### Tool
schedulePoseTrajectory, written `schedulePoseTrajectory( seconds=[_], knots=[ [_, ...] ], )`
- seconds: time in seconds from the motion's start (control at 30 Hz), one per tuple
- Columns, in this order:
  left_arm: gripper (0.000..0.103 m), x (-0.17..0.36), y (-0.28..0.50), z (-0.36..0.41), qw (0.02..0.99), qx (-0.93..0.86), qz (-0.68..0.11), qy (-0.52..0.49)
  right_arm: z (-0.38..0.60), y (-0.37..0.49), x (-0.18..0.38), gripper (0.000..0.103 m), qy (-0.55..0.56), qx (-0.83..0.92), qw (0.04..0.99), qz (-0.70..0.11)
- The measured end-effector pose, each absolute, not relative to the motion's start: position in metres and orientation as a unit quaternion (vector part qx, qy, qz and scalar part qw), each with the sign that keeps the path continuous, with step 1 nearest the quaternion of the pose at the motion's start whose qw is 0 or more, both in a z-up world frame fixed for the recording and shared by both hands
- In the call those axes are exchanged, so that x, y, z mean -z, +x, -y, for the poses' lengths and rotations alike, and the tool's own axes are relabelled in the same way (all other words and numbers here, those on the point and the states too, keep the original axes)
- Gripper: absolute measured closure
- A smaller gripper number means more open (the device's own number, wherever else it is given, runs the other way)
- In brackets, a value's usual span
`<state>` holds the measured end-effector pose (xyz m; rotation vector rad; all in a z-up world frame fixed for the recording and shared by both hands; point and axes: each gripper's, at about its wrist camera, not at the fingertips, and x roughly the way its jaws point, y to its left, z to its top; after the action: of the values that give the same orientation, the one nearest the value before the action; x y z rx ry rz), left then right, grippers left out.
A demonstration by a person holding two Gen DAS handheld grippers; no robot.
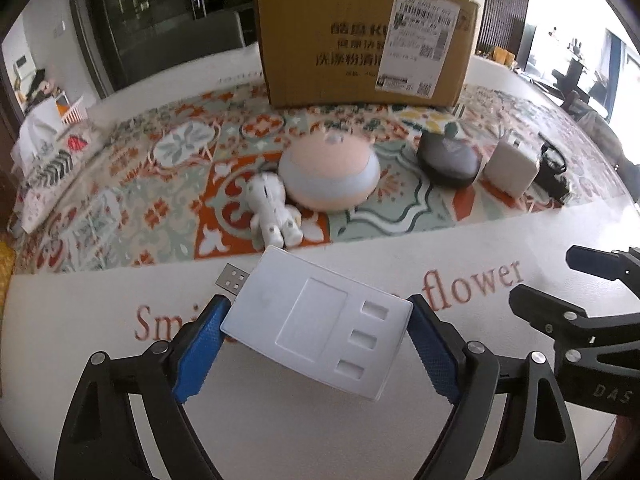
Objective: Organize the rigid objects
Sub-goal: 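Lift the power strip with the left tool while the right tool grasps the white charger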
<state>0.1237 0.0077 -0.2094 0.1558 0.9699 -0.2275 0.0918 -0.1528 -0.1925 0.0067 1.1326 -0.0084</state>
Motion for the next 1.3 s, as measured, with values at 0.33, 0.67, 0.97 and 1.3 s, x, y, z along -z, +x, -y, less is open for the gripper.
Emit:
schedulePoseTrajectory(
  seconds=[0.33, 0.67, 0.97, 1.3],
  knots=[
    [0.015, 0.178, 0.136, 0.014, 0.897, 0.115, -0.415, 0.098, 0.169, 0.110, 0.171, 0.023, -0.029, -0.023, 0.879, -0.476],
    [0.015, 0.177, 0.161, 0.039, 0.899, 0.116, -0.410, 0.098, 0.193, 0.140, 0.177, 0.036, -0.030, -0.031, 0.887, -0.460],
    [0.015, 0.184, 0.183, 0.049, 0.898, 0.109, -0.415, 0.100, 0.206, 0.168, 0.196, 0.058, -0.009, -0.050, 0.880, -0.473],
    [0.015, 0.183, 0.186, 0.046, 0.897, 0.102, -0.420, 0.095, 0.205, 0.172, 0.197, 0.070, -0.010, -0.047, 0.881, -0.471]
  ],
)
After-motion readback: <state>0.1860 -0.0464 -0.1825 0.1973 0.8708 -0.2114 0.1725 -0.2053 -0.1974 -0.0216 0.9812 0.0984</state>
